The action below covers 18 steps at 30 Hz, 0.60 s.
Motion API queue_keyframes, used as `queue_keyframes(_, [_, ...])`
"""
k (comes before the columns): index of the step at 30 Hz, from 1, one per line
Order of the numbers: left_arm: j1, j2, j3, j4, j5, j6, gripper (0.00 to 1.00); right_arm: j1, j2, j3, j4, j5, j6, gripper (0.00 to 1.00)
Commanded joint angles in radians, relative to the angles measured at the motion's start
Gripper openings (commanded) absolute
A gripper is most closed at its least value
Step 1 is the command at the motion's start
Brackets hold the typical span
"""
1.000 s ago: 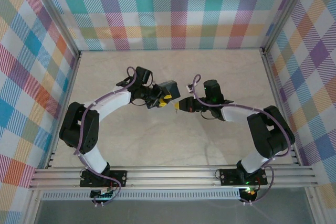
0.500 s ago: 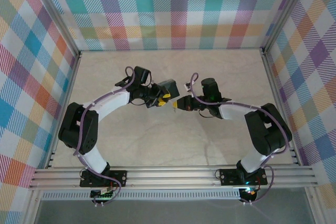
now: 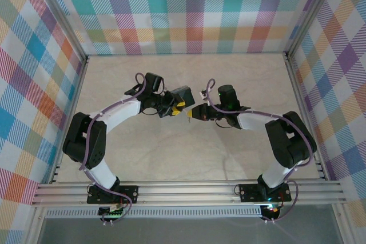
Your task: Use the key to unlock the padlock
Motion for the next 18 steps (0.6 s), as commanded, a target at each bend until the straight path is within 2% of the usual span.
queue_keyframes(1, [-0.003, -0.06, -0.004, 0.031, 0.058, 0.026, 0.05, -0.004, 0.027, 0.047, 0.068, 0.01, 0.056, 0.0])
queue_keyframes(8, [-0.02, -0.057, 0.021, -0.007, 0.064, 0.071, 0.05, -0.002, 0.032, 0.09, 0.062, 0.006, 0.074, 0.0])
queue_keyframes(11, [-0.019, -0.056, 0.013, -0.001, 0.065, 0.068, 0.04, -0.003, 0.019, 0.118, 0.003, 0.031, 0.061, 0.0])
queue_keyframes(14, [-0.02, -0.056, 0.011, 0.008, 0.069, 0.061, 0.04, 0.006, -0.015, 0.139, -0.116, 0.113, 0.0, 0.0])
queue_keyframes(18, [-0.021, -0.056, 0.007, 0.02, 0.061, 0.046, 0.03, 0.011, -0.024, 0.142, -0.097, 0.104, 0.021, 0.0])
